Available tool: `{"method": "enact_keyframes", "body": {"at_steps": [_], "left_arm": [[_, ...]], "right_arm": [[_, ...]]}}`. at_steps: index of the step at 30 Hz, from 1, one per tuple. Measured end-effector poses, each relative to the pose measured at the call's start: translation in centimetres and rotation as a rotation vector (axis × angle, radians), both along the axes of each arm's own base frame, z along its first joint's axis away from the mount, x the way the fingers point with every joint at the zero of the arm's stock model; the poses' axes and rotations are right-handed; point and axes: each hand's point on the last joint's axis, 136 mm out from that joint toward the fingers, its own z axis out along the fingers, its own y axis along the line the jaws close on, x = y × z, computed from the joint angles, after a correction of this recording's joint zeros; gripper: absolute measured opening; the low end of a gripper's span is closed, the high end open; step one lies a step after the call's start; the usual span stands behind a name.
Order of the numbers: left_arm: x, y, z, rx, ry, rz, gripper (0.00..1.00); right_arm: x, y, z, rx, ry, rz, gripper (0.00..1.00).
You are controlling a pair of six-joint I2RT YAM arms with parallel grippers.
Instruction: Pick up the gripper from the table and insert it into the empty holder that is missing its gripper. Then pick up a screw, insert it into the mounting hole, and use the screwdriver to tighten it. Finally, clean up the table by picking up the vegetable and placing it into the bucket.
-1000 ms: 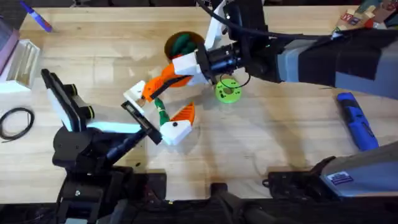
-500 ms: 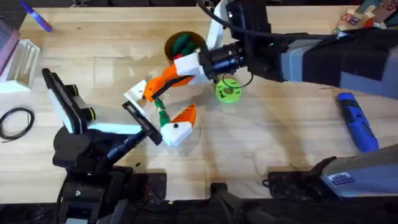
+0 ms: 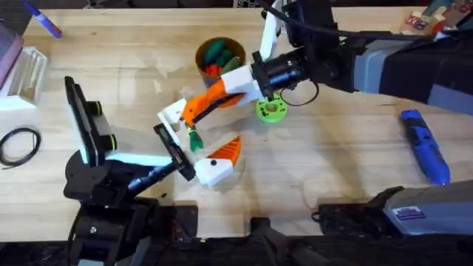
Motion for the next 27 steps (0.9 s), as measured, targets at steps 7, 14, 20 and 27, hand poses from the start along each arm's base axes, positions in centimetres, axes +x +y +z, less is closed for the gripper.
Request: {"method": "enact_keyframes", "body": {"at_steps": [7,14,20,27], "left_arm": [[-0.8,-0.6,-0.2,-0.008,0.026,-0.055,0.986],[-1.3,-0.9,-0.3,-0.01,0.028,-0.089,0.985],[-1.4,-0.9,-0.3,-0.01,0.032,-0.093,0.986],[-0.7,-0.5,-0.3,-0.015,0.041,-0.047,0.986]], "right_arm": [[-1.0,-1.1,-0.9,-0.033,0.042,0.022,0.008],[-1.4,-1.7,-0.8,-0.03,0.034,0.037,0.008],[-1.7,-1.6,-0.9,-0.036,0.045,0.044,0.008],[-1.2,-0.5,-0.8,-0.06,0.068,0.0,0.008]]}}
